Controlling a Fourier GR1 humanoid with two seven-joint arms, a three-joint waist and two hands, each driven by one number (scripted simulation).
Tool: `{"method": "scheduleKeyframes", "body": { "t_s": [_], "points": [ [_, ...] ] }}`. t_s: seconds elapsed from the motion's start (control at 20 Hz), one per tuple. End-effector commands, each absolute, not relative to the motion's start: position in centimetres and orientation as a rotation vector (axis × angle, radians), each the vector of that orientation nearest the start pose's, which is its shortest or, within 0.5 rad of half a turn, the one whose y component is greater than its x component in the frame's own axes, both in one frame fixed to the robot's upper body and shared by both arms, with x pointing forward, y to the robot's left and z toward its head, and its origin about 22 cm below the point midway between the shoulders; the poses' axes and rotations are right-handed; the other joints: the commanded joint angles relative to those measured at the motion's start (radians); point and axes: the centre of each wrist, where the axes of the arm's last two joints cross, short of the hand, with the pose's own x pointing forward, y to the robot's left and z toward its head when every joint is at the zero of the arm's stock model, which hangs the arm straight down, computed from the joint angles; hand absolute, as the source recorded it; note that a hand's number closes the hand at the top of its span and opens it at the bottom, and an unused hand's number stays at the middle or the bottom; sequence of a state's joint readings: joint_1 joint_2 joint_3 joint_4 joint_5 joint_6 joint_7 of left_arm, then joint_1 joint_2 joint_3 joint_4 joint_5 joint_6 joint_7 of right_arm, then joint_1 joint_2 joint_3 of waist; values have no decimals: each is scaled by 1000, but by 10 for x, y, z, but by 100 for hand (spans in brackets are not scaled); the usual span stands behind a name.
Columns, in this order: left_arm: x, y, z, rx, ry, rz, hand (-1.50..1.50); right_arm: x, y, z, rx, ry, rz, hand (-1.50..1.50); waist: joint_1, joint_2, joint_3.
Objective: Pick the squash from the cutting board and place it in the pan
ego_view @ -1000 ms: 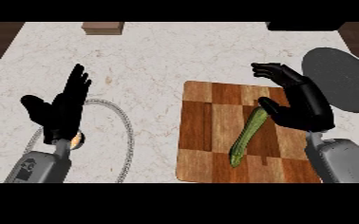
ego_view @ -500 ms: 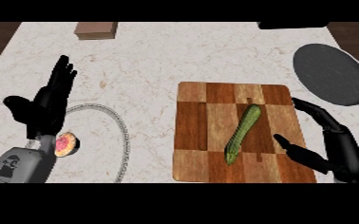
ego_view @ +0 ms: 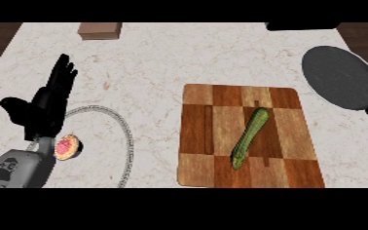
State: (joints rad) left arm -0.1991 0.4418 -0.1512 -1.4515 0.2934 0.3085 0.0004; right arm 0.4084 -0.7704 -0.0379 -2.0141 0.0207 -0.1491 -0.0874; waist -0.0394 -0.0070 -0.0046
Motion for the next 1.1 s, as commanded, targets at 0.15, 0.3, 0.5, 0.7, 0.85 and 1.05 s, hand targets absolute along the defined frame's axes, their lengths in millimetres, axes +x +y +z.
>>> {"method": "scheduleKeyframes", "body": {
  "t_s": [0.15, 0.3, 0.5, 0.7, 0.85, 1.05],
  "points": [
    [299, 262, 53, 216, -1629, -31, 0, 146, -326, 195, -667, -1477, 755, -150, 23, 5, 2],
    [302, 261, 59, 191, -1631, -59, 0, 161, -316, 232, -762, -1492, 770, -150, 45, 8, 2],
    [297, 279, 42, 218, -1629, -40, 0, 170, -298, 232, -740, -1468, 767, -150, 51, 10, 3],
    [287, 263, 50, 188, -1617, -60, 0, 186, -277, 218, -633, -1461, 791, -150, 58, 9, 4],
    [290, 263, 40, 182, -1617, -82, 0, 196, -265, 208, -541, -1474, 820, -150, 56, 10, 4],
    [298, 277, 56, 210, -1627, -42, 0, 201, -242, 212, -556, -1462, 867, -150, 51, 9, 4]
  ]
}}
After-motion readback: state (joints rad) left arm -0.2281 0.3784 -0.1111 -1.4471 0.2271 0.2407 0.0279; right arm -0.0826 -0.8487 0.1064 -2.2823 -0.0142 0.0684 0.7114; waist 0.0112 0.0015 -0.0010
